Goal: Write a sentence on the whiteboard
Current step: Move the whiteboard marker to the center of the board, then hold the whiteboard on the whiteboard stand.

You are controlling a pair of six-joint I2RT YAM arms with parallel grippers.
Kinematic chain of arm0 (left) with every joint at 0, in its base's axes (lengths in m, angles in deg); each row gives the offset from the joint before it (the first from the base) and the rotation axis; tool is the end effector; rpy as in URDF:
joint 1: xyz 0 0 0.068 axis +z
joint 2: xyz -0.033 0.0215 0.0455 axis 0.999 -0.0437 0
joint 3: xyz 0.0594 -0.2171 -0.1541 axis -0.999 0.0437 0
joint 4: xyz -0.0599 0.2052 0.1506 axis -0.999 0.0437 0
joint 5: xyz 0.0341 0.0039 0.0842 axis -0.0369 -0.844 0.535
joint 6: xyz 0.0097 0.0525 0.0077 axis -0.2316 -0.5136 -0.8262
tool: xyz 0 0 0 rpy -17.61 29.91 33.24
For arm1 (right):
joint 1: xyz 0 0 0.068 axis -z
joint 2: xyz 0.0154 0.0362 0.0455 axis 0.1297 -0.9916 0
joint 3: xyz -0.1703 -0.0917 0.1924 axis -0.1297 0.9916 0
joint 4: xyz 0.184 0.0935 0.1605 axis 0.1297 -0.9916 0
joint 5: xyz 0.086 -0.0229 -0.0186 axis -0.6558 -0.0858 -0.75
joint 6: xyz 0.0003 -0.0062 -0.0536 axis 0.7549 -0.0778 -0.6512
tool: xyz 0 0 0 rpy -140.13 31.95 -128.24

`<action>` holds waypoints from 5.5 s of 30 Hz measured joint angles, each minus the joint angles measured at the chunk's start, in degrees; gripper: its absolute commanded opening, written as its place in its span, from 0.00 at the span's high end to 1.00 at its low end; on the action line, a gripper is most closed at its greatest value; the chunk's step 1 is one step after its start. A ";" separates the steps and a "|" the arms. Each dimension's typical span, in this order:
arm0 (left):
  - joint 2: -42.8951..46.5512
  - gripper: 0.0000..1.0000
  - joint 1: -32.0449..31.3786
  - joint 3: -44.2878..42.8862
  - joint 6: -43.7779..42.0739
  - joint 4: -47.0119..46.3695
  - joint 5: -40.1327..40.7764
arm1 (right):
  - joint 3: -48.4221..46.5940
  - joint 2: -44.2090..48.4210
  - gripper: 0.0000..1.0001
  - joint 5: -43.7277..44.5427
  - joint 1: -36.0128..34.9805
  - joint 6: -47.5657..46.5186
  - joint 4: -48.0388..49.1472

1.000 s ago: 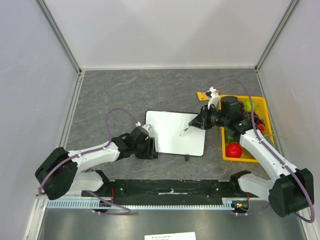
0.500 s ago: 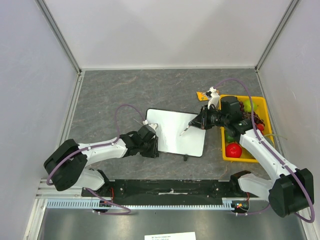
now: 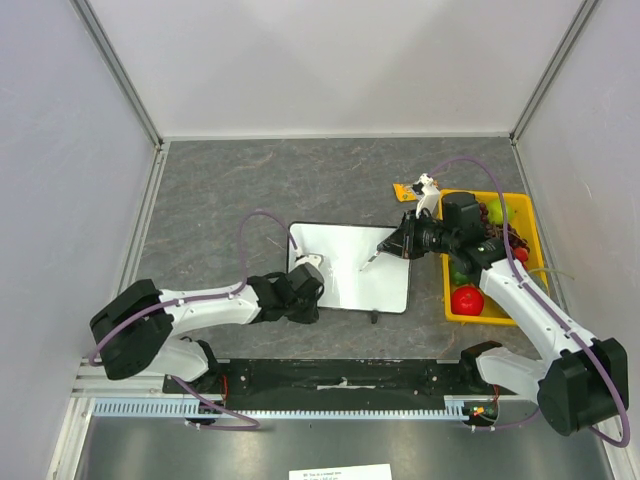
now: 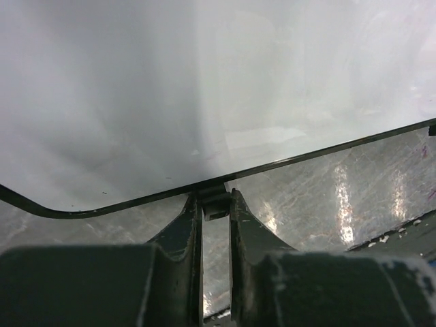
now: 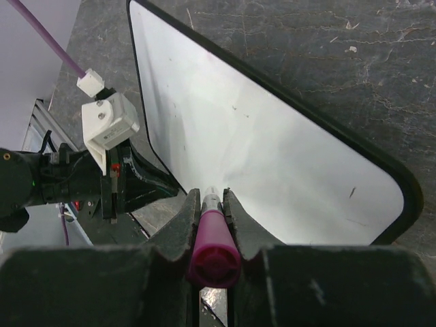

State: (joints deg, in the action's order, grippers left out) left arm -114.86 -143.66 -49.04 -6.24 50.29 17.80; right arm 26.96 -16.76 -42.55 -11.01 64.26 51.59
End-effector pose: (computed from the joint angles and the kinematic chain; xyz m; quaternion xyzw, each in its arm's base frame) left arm 0.1409 -0.2038 0.1565 0.1236 0.9533 -0.1694 0.2175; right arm 0.2222 0.0944 0.2738 -0.0671 0.8536 0.4034 0.3228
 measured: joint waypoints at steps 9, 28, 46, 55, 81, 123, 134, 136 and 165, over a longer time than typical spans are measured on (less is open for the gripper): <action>-1.88 0.98 -7.48 -3.19 8.83 5.92 3.56 | 0.04 0.94 1.00 -0.04 0.00 0.00 0.02; -6.62 0.36 -15.61 -9.49 20.24 16.11 4.13 | 0.20 3.02 1.00 -0.76 0.00 0.26 0.02; 5.92 0.15 -13.55 -13.27 13.49 20.37 4.92 | 0.24 8.74 1.00 -2.21 0.00 0.83 -0.85; 8.61 0.15 1.79 -20.46 0.39 20.26 -1.25 | 0.24 9.46 1.00 -2.38 0.00 0.83 -1.75; 22.53 0.09 38.45 -9.46 -10.29 8.20 -25.97 | -0.15 8.20 1.00 -3.78 0.00 0.83 -0.33; 28.96 0.09 45.18 3.41 -10.78 -6.03 -46.71 | -5.49 26.27 1.00 8.66 0.00 -4.31 -17.38; 28.13 0.10 45.18 19.12 -5.31 -24.13 -49.51 | -0.92 24.68 1.00 -1.92 0.00 -2.84 -7.98; 26.12 0.10 45.18 19.61 -4.37 -28.81 -50.18 | -0.92 24.65 1.00 -3.17 0.00 -2.82 -6.47; 14.49 0.11 45.18 23.89 -1.77 -53.77 -52.85 | 6.51 13.07 1.00 0.72 -10.08 4.02 15.30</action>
State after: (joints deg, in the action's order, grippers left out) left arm -100.37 -98.48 -25.15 -8.01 -3.48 -35.05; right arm 33.48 -3.69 -41.83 -21.08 68.29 66.89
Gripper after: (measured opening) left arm 0.897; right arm 0.172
